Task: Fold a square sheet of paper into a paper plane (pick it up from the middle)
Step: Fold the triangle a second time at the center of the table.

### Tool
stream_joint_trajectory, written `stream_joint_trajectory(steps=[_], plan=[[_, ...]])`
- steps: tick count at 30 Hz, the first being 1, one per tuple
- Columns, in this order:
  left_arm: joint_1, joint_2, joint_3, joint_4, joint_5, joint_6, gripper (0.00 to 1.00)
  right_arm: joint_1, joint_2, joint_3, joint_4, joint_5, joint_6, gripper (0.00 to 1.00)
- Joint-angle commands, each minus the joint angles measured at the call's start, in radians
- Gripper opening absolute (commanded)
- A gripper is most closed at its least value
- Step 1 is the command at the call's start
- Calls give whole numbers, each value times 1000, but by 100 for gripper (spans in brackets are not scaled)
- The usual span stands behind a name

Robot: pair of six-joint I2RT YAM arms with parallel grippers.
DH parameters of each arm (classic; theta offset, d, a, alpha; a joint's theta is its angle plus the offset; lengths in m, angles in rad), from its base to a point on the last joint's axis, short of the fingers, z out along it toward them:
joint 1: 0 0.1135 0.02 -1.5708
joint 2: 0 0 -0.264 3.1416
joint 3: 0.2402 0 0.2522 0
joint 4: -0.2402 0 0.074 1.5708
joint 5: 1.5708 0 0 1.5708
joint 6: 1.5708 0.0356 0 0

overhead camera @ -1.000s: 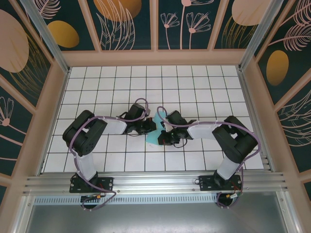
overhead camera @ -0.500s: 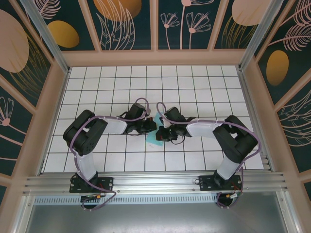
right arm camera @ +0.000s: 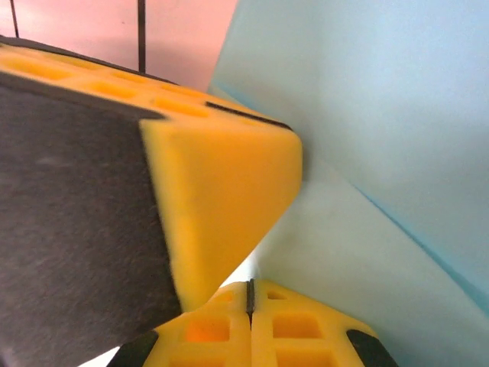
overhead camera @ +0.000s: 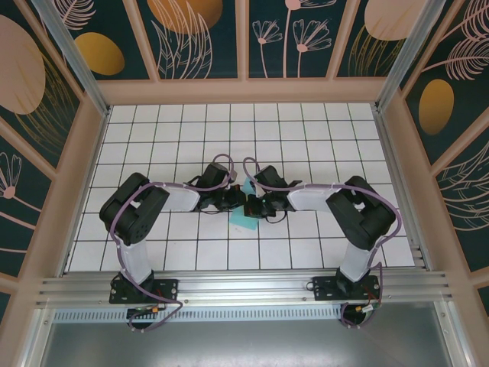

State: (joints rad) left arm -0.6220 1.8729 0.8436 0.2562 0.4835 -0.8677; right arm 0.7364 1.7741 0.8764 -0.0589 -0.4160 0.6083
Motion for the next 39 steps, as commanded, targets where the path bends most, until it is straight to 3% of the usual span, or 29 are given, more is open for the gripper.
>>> stream_joint_trajectory(steps=[1,14,29,39], plan=[[-1,31,4,-7,-25,11,0,-9,9,4,42,27,27,5],[-1,31,1,-17,-32,12,0,-10,32,28,-10,3,0,5],[-1,44,6,-61,-108,-13,0,4,-161,-227,-98,-89,-49,5],[-1,32,11,-48,-86,-11,0,1,-246,-103,-77,-9,-18,6]])
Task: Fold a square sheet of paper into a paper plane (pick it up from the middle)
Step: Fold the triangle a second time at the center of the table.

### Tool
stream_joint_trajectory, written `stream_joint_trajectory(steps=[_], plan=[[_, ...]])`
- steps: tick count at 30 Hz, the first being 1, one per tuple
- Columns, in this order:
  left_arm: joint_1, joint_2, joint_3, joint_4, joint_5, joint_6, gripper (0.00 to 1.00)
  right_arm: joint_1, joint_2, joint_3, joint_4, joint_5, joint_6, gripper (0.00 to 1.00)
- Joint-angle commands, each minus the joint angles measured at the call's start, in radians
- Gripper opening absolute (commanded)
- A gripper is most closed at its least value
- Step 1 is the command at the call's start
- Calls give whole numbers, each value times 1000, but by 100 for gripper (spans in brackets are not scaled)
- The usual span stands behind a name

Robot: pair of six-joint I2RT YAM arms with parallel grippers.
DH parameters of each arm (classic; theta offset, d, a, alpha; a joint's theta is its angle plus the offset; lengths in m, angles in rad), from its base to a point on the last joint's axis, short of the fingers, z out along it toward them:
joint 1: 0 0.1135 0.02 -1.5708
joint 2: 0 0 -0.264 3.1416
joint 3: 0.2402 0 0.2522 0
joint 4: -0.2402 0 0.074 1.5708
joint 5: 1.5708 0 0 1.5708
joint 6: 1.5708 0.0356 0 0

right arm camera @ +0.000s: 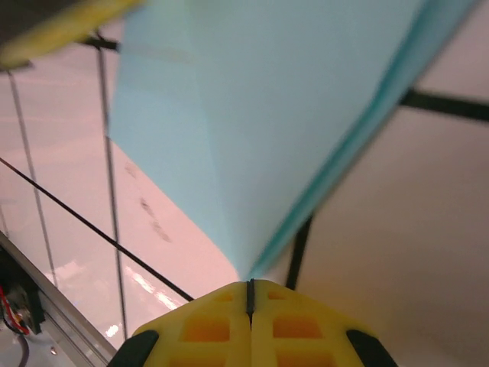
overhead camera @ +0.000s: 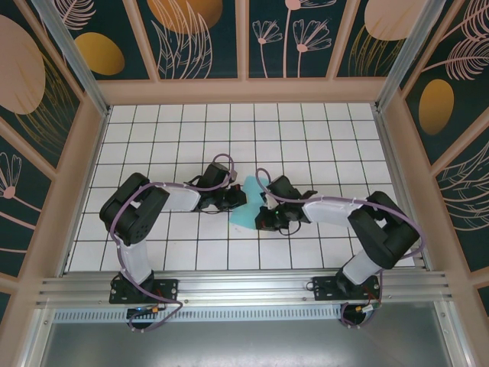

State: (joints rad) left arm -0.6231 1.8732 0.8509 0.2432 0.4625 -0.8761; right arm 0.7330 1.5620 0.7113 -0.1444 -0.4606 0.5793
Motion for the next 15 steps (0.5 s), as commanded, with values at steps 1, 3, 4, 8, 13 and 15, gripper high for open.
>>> stream_joint_trajectory(steps=[1,3,4,8,13,15], plan=[[-1,33,3,-32,-62,-3,0,4,-25,72,31,40,26,6],[0,33,4,-33,-59,-2,0,5,9,87,69,-1,29,6],[0,32,5,-36,-59,0,0,7,22,102,55,6,26,6],[0,28,4,-28,-58,-6,0,6,89,114,148,46,77,7],[0,20,12,-37,-60,-7,0,6,163,138,201,115,99,5],[0,18,12,-34,-56,-9,0,5,168,125,248,98,112,5]])
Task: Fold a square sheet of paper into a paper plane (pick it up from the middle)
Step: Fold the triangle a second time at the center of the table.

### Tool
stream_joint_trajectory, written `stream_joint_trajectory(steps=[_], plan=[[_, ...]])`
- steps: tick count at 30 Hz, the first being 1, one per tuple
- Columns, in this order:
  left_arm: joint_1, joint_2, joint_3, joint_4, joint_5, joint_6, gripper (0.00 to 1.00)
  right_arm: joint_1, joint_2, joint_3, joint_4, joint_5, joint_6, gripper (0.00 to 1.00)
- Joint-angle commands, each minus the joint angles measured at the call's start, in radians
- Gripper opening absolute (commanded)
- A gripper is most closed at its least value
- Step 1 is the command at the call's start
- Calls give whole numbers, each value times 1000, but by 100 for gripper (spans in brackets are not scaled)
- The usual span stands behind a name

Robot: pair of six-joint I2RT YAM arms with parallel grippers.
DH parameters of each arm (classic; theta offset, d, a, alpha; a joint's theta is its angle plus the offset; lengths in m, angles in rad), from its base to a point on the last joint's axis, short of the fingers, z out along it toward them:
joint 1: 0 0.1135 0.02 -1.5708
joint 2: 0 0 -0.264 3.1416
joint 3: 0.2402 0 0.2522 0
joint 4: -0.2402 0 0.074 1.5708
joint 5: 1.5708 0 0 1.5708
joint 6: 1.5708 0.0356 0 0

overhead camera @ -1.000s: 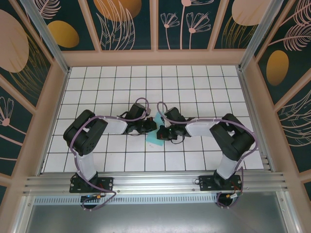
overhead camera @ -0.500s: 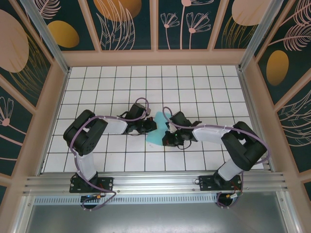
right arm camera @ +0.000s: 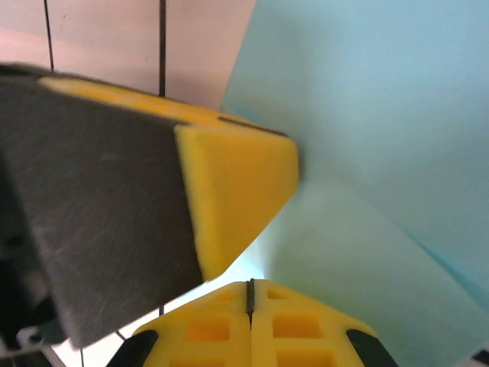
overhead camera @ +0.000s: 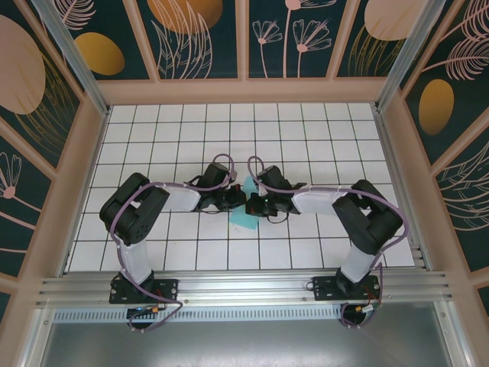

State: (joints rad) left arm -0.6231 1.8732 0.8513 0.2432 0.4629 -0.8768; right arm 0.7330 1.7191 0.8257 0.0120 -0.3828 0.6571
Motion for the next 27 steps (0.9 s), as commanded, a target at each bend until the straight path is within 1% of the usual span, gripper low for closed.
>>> stream_joint_trajectory(steps=[1,9,15,20,24,27], plan=[[-1,18,9,-33,-55,-11,0,6,10,12,92,27,35,5],[0,20,9,-25,-49,-21,0,9,34,-5,129,29,68,6],[0,8,5,-29,-64,-26,0,12,51,-42,177,14,94,6],[0,4,2,-26,-68,-39,0,19,63,-48,143,21,87,5],[0,3,1,-26,-73,-42,0,37,79,-24,32,40,30,4],[0,0,-1,-37,-88,-39,0,45,55,-55,16,26,13,4]])
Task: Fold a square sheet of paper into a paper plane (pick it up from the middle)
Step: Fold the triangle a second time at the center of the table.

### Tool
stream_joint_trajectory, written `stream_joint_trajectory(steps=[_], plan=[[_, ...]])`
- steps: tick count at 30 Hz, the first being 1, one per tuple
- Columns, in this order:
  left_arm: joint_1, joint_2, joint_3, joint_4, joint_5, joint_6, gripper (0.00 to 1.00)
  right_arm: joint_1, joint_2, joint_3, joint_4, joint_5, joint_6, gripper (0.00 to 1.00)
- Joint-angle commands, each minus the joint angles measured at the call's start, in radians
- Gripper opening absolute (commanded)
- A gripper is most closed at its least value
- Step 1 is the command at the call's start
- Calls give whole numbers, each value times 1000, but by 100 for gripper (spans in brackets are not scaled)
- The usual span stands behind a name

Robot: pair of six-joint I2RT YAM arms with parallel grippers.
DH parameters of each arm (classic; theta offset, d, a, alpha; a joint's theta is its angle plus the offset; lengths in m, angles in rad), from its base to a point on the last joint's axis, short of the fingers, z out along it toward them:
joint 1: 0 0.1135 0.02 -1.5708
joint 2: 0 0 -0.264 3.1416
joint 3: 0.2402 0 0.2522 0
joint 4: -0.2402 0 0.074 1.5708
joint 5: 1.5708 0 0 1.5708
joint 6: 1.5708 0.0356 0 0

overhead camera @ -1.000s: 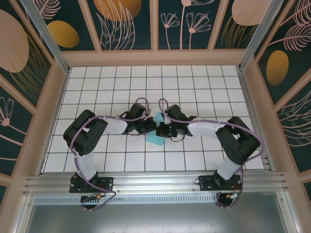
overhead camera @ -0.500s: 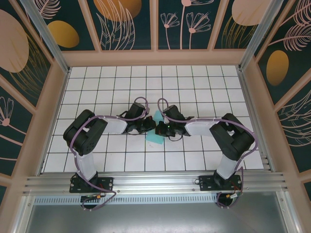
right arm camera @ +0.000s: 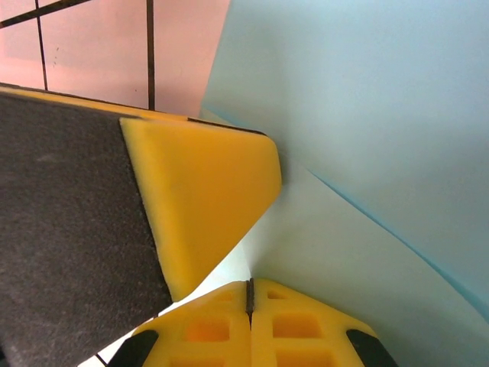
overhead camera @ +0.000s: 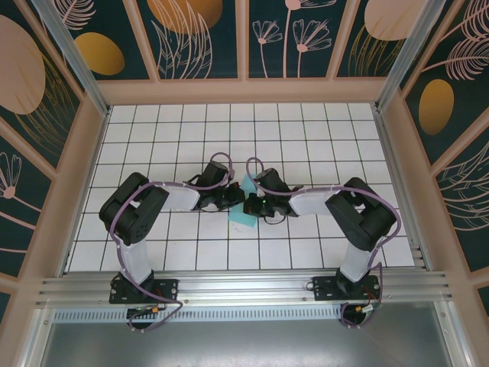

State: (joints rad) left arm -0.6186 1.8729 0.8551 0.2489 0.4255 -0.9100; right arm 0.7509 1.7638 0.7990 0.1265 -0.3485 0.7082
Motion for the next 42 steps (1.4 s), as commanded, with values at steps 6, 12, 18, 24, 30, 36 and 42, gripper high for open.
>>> stream_joint_trajectory(steps=[6,12,18,24,30,36,42], plan=[[-3,18,0,-59,-59,-3,0,28,-59,-93,-108,-63,-52,4],[-3,19,0,-59,-61,-1,0,30,-122,-162,-125,-119,-72,5],[-4,17,5,-59,-42,6,0,23,-175,-180,-204,-77,-99,4],[-3,-3,-6,-46,-39,0,0,14,-256,-127,-111,-106,-69,7],[-3,-1,-1,-45,-36,0,0,1,-199,-103,-16,-86,-18,7],[-3,-15,-1,-39,-29,7,0,-3,-111,-136,4,-115,-16,6],[-4,-60,28,-65,-23,40,1,-6,-83,-179,-6,-108,-27,3]])
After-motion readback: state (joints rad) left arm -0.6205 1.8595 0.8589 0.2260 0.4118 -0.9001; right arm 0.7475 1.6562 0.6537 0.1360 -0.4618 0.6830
